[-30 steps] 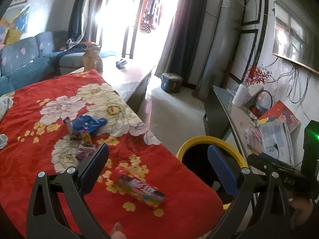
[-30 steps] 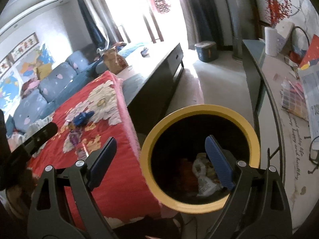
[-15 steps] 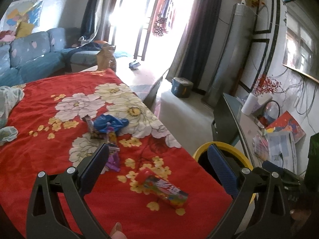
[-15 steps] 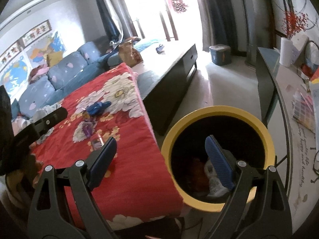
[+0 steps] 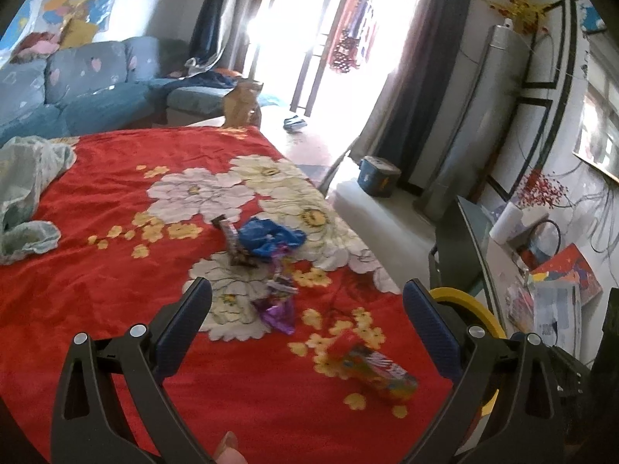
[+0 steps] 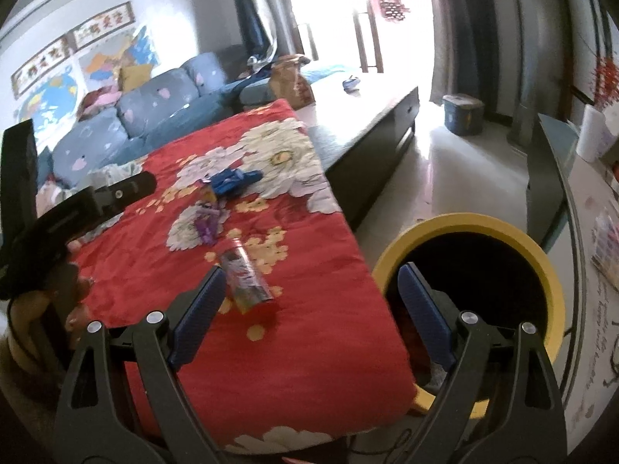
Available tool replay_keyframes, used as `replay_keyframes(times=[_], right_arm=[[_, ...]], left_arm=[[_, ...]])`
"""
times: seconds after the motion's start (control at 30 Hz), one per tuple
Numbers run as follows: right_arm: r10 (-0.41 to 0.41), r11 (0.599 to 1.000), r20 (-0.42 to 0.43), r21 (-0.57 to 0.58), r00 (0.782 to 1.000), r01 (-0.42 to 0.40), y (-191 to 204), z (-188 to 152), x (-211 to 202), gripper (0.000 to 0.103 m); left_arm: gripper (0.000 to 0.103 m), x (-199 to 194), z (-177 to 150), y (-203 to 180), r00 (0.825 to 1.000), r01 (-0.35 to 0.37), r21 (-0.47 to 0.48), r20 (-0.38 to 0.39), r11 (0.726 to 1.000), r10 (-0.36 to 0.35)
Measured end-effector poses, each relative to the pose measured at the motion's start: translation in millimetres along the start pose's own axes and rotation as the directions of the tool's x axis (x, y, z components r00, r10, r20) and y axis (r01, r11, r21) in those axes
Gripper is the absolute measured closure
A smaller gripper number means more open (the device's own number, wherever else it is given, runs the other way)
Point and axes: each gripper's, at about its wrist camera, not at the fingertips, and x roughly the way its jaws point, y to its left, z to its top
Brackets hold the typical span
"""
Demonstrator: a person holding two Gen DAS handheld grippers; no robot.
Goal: Collect trash
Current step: 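Move both tools back over the remaining trash on the bedspread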
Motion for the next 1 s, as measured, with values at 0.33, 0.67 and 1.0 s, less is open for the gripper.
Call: replay_keyframes(times=[0.33, 0.67, 1.0], right_arm=[[0.036, 0.997, -0.066, -0.059, 0.997, -0.040, 29, -2, 27, 0.021], [0.057, 0.991, -0.141, -0.116, 0.988, -0.074, 44, -9, 58, 0.021], [0.063, 0.987, -0.209, -0.130, 0.976, -0.091, 46, -12, 91, 0.028]], left_arm=[[0.007, 9, 3, 35, 0.999, -0.039, -0.066, -0.017, 0.997, 0.038], [0.007, 28, 1, 59, 0.997, -0.033, -0.108, -0.068, 0.994, 0.025], [0.008, 55, -1, 49, 0.991, 0.023, -0.069, -0.133, 0.997, -0.032]])
